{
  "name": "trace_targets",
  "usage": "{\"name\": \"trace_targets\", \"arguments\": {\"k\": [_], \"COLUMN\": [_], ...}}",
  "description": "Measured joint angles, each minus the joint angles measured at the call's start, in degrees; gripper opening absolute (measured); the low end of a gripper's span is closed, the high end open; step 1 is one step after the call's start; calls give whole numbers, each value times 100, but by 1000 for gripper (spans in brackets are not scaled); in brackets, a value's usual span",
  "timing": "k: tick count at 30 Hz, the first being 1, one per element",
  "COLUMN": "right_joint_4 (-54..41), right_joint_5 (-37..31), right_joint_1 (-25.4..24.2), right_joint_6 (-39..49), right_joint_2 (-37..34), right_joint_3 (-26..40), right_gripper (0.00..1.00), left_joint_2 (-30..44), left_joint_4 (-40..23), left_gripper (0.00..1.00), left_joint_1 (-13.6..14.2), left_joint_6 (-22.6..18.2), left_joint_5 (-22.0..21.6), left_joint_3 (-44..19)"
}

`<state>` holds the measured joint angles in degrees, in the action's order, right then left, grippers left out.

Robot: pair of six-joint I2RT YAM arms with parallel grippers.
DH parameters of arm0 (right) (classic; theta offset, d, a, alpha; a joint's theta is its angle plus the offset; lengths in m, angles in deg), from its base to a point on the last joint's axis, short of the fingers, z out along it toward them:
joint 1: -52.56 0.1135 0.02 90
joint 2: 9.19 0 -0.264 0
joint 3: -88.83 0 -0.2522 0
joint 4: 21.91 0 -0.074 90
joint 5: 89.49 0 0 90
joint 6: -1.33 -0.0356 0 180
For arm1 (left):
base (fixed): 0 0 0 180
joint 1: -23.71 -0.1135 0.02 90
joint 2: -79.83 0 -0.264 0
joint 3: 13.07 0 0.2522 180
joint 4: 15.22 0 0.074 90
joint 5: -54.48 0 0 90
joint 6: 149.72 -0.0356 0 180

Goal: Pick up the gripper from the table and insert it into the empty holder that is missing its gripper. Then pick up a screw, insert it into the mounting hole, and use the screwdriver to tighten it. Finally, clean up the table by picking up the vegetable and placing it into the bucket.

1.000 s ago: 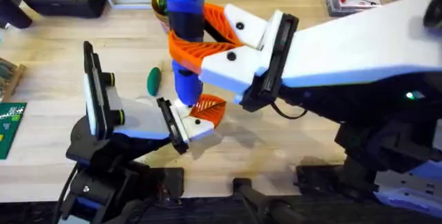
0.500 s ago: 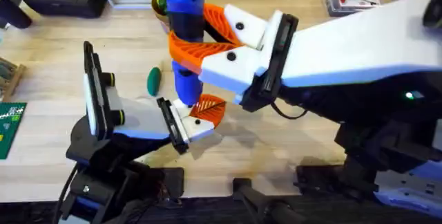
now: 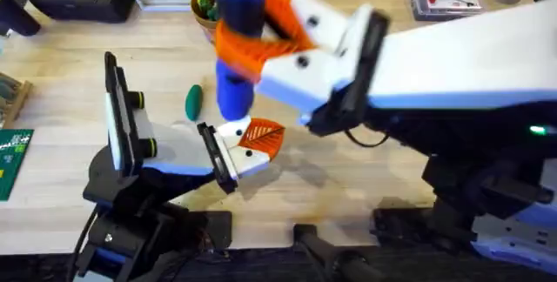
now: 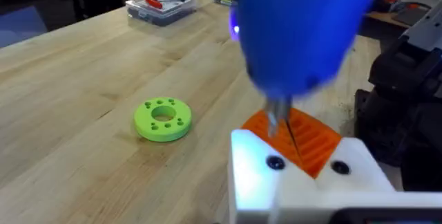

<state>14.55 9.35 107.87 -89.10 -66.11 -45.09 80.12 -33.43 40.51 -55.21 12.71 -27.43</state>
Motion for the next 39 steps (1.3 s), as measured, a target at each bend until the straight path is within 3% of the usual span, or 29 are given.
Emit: {"name": "trace_targets", "arguments": {"k": [5, 10, 14, 21, 25, 29, 36, 37, 39], "right_joint_4": [195, -339, -1320, -3482, -4114, -4169, -4160, -4151, -4117], "right_joint_5": [-138, -176, -380, -1502, -2108, -2402, -2551, -2569, -2619], "right_joint_1": [-121, -327, -719, -2023, -2906, -3609, -3957, -3959, -3941], "right_joint_6": [-2, 143, 758, 2631, 3880, 4988, 6473, 6565, 6642], "right_joint_2": [43, 43, 43, -62, -595, -1421, -2825, -2947, -3086], "right_joint_3": [103, 286, 332, 332, 332, 332, 332, 334, 371], "right_gripper": [26, 26, 26, 26, 26, 26, 26, 46, 257], "left_joint_2": [1, 2, 2, 1, 0, 2, 2, 2, 2], "left_joint_4": [-1, -2, -2, -2, -2, -2, 0, -2, -2], "left_gripper": [11, 11, 11, 11, 11, 11, 11, 11, 11], "left_joint_1": [0, 0, 0, 0, 0, 0, 0, 0, 0], "left_joint_6": [-2, -2, 0, -1, -1, -2, -2, 0, 0], "left_joint_5": [1, 0, 0, 0, 2, 0, 0, 2, 0], "left_joint_3": [0, 0, 0, 0, 0, 0, 0, 0, 0]}}
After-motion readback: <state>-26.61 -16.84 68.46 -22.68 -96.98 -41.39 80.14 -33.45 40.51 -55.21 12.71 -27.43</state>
